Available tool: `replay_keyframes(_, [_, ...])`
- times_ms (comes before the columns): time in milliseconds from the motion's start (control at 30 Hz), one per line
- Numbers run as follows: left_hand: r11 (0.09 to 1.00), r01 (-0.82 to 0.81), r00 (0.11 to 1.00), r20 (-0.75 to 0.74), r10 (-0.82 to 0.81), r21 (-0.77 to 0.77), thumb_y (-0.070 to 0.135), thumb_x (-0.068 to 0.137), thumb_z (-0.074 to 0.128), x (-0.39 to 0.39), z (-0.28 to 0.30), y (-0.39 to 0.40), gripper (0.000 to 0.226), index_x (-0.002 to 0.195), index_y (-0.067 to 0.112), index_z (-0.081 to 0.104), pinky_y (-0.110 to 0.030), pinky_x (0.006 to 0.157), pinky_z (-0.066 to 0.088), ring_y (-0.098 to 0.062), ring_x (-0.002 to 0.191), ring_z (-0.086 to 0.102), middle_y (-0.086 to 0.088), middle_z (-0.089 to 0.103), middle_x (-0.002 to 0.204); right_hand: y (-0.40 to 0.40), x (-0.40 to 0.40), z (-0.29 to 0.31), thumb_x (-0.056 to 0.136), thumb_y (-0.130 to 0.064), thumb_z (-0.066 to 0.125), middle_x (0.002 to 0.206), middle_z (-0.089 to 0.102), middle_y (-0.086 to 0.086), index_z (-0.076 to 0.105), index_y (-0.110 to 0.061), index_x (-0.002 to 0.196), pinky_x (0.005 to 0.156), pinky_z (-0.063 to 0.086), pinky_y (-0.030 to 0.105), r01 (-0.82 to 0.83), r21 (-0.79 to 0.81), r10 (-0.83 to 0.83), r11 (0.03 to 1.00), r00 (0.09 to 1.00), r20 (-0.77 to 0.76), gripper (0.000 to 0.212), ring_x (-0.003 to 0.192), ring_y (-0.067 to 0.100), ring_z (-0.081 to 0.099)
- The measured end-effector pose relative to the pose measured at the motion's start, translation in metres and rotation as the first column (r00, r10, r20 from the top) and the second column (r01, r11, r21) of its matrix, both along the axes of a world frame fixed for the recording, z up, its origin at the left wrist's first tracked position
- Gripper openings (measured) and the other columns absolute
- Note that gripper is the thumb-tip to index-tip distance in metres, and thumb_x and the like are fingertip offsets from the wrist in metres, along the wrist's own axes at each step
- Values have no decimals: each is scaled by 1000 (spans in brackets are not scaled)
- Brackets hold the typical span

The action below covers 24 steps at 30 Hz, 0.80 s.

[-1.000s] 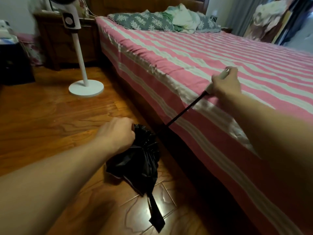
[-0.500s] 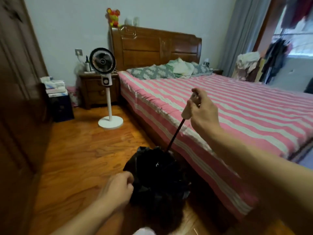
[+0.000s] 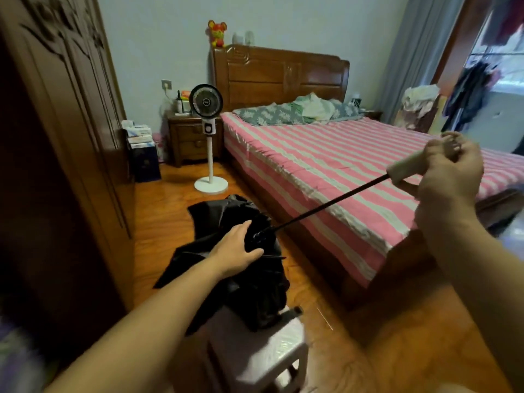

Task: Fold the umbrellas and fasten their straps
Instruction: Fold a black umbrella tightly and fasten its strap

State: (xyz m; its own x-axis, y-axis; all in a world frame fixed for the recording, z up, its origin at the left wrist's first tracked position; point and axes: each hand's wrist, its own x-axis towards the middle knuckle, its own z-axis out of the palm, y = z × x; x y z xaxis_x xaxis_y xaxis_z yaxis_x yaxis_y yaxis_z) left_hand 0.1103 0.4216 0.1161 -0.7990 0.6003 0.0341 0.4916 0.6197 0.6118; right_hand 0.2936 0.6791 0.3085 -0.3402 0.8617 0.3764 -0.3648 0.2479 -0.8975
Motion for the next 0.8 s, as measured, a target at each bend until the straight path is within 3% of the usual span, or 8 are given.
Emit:
replay_keyframes(167, [997, 9, 967, 254, 11, -78, 38, 98, 66, 24, -47, -17, 64, 154, 19, 39, -29, 102, 42, -21, 132, 51, 0, 49, 150, -22, -6, -22, 99, -28, 57, 109, 57, -4, 56, -32, 106, 59, 62, 48, -6, 55, 0, 998, 994, 107, 9, 107, 31, 63])
replay_keyframes(267, [987, -64, 719, 692, -57, 148, 29, 98, 63, 44, -74, -23, 47, 143, 21, 54, -25, 91, 45, -11, 114, 59, 4, 57, 140, -21, -16, -32, 91, -35, 59, 113, 59, -4, 57, -32, 112, 63, 62, 53, 10, 104, -28, 994, 985, 172, 22, 106, 27, 63])
replay_keyframes(300, [972, -98, 666, 740, -94, 212, 26, 97, 61, 49, -82, -24, 41, 138, 21, 60, -24, 90, 46, -10, 112, 60, 3, 61, 137, -20, -19, -32, 89, -37, 59, 110, 60, -7, 57, -34, 109, 70, 62, 55, 16, 132, -40, 991, 982, 187, 20, 107, 24, 63])
replay_keyframes(367, [979, -30, 708, 696, -121, 200, 20, 98, 62, 44, -90, -23, 46, 143, 27, 57, -25, 98, 47, -12, 118, 59, 3, 59, 139, -17, -27, -26, 89, -39, 59, 108, 58, -14, 55, -40, 102, 85, 59, 56, 4, 188, -42, 982, 979, 201, 14, 109, 20, 61])
replay_keyframes(467, [993, 98, 911, 396, -114, 59, 33, 94, 71, 40, -101, -6, 61, 149, 33, 46, -31, 109, 44, -11, 127, 54, 9, 55, 141, -15, -43, -18, 94, -37, 56, 115, 56, -13, 52, -41, 109, 89, 58, 54, -64, 226, 15, 972, 977, 212, 16, 113, 18, 58])
replay_keyframes(600, [989, 43, 943, 320, -87, 142, 40, 89, 76, 33, -114, 22, 21, 99, 29, 61, -33, 88, 55, -8, 91, 66, 9, 69, 95, -18, -64, -15, 98, -36, 53, 113, 54, -10, 49, -36, 113, 82, 61, 55, -49, 251, -8, 967, 975, 223, 16, 110, 20, 58])
replay_keyframes(733, [988, -115, 933, 353, 73, 102, 41, 87, 74, 18, -125, 36, 26, 71, 25, 61, -34, 74, 54, -15, 76, 66, 6, 68, 76, -12, -73, -18, 100, -36, 52, 106, 53, -12, 49, -31, 115, 85, 60, 53, 12, 284, -92, 959, 959, 269, 16, 104, 17, 58])
replay_keyframes(800, [974, -187, 937, 319, 138, 128, 34, 88, 69, 21, -125, 45, 26, 67, 20, 61, -35, 68, 54, -17, 70, 65, 4, 66, 69, -7, -72, -18, 101, -34, 51, 98, 51, -15, 49, -27, 115, 85, 59, 39, 84, 366, -185, 927, 950, 250, 15, 94, 8, 57])
